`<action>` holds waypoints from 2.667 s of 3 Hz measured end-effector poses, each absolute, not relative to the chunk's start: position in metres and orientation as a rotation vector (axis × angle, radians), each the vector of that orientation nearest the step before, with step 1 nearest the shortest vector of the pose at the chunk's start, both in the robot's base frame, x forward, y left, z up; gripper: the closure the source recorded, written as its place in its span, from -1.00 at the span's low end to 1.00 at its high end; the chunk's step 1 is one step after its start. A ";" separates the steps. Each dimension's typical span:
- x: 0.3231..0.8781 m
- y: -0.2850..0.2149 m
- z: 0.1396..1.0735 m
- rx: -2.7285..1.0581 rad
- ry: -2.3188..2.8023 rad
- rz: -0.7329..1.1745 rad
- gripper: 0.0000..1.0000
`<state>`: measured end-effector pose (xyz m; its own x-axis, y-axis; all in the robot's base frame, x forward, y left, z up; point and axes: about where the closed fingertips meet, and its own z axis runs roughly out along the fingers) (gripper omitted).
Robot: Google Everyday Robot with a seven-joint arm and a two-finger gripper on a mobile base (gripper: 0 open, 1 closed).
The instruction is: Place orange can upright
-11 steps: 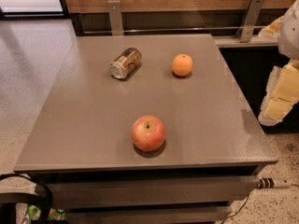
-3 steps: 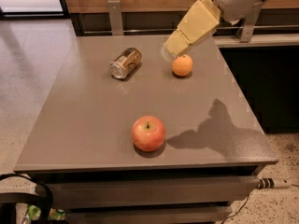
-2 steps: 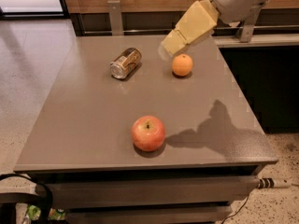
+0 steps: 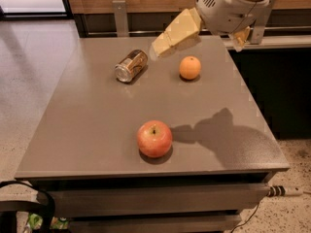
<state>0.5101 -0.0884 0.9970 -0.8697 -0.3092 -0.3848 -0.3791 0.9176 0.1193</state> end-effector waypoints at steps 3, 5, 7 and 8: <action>0.585 -0.070 0.992 0.082 2.815 0.244 -1.00; 0.607 -0.054 0.998 0.099 2.774 0.258 -1.00; 0.658 -0.015 0.981 0.277 2.855 0.316 -1.00; 0.682 0.010 0.971 0.436 2.855 0.295 -1.00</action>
Offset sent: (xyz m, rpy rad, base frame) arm 0.0742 0.0049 -0.0111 0.0167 0.1838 -0.4995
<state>0.6818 0.0095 0.9712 -0.9273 0.3152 -0.2020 0.2671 0.9351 0.2327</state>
